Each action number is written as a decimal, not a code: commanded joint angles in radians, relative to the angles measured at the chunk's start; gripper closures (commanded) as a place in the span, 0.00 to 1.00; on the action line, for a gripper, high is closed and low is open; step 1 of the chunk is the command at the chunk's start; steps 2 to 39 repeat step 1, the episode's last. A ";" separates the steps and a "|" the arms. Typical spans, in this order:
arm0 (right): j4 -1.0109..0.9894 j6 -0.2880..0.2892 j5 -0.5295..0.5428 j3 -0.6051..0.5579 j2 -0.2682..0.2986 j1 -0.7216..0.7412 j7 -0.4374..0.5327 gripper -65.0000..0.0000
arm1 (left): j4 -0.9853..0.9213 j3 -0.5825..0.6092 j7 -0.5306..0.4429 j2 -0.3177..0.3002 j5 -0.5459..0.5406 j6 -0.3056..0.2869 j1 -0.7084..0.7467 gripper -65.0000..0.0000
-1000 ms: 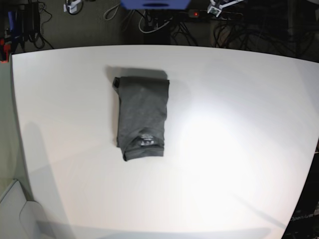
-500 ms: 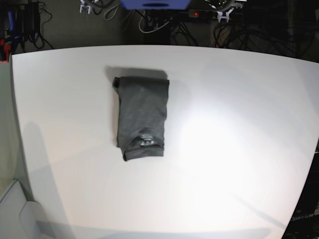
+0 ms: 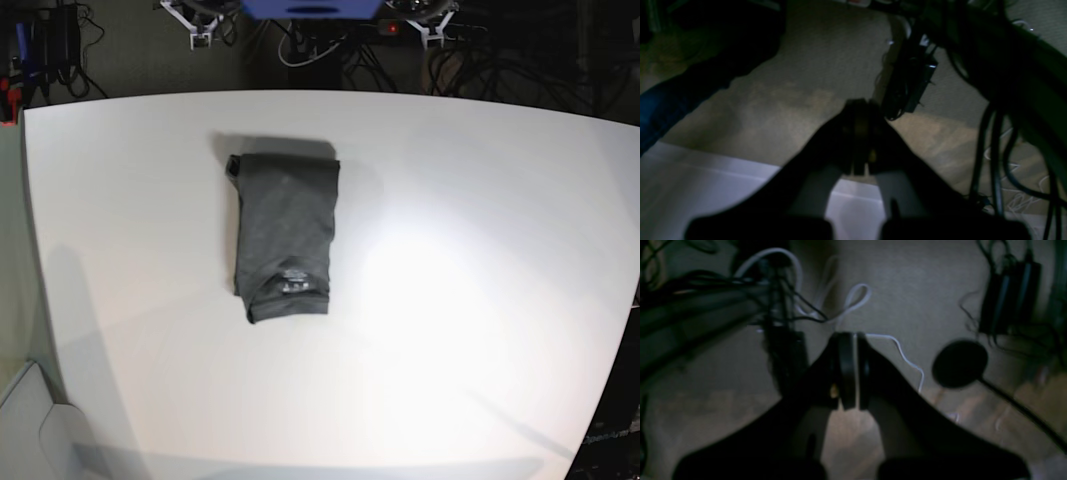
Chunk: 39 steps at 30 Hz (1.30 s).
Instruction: Layout the t-shirt on the table in an organized manner, then fold the t-shirt properly
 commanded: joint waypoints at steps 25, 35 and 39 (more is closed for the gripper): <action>0.002 -0.015 0.000 -0.018 0.010 -0.005 0.012 1.00 | 0.003 -0.002 -0.006 -0.001 0.000 0.004 -0.005 1.00; 0.002 -0.015 0.000 -0.018 0.010 -0.005 0.012 1.00 | 0.003 -0.002 -0.006 -0.001 0.000 0.004 -0.005 1.00; 0.002 -0.015 0.000 -0.018 0.010 -0.005 0.012 1.00 | 0.003 -0.002 -0.006 -0.001 0.000 0.004 -0.005 1.00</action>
